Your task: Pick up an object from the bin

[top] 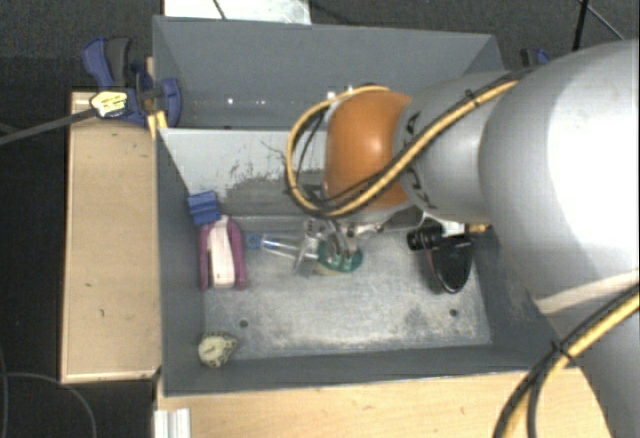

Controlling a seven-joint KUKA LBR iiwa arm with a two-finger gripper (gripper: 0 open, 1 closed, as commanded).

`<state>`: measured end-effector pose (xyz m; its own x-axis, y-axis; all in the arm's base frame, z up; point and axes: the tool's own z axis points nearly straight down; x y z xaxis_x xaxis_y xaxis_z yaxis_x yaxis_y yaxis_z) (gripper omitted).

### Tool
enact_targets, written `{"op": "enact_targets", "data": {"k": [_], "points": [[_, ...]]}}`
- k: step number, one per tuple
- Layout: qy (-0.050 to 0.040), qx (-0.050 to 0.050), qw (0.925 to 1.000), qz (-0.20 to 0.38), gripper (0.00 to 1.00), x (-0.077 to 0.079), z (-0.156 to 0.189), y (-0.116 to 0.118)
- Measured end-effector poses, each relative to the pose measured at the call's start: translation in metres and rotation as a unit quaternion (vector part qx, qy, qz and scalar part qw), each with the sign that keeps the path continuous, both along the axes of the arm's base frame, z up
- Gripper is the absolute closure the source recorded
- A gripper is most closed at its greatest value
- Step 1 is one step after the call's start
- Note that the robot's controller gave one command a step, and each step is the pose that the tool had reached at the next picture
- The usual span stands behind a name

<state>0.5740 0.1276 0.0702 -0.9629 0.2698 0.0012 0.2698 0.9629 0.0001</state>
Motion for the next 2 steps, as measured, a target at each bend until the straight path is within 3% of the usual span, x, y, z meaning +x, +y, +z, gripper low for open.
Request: {"op": "enact_targets", "data": {"k": [1, 2], "points": [[-0.0056, 0.001, 1.0, -0.003, 1.0, 0.01, 0.092, 0.009], [-0.0056, 0.001, 1.0, -0.002, 1.0, 0.005, 0.177, 0.018]]}}
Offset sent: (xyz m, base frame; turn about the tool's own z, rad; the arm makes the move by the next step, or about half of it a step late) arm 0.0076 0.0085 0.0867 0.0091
